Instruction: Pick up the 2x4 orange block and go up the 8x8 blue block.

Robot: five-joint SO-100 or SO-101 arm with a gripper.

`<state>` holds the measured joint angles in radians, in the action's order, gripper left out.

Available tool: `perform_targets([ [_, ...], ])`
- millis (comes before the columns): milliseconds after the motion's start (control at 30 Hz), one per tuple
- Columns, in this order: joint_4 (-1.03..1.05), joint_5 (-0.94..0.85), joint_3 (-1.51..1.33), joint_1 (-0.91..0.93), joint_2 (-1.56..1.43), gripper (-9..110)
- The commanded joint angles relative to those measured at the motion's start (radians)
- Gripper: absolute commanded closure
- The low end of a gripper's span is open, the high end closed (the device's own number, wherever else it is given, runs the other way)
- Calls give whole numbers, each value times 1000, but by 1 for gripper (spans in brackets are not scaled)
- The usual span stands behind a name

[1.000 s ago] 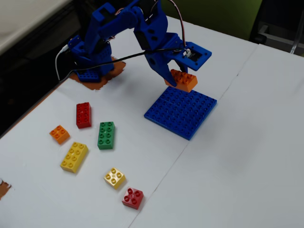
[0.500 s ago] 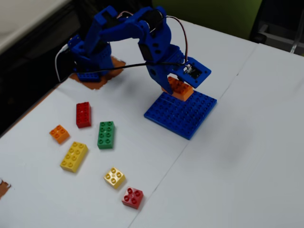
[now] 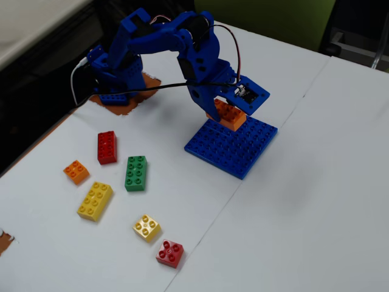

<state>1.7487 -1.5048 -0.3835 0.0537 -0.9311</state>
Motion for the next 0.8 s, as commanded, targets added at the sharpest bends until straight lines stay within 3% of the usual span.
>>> perform_targets([
  [0, 6, 8, 5, 12, -23, 101],
  [767, 8, -2, 3, 11, -21, 101],
])
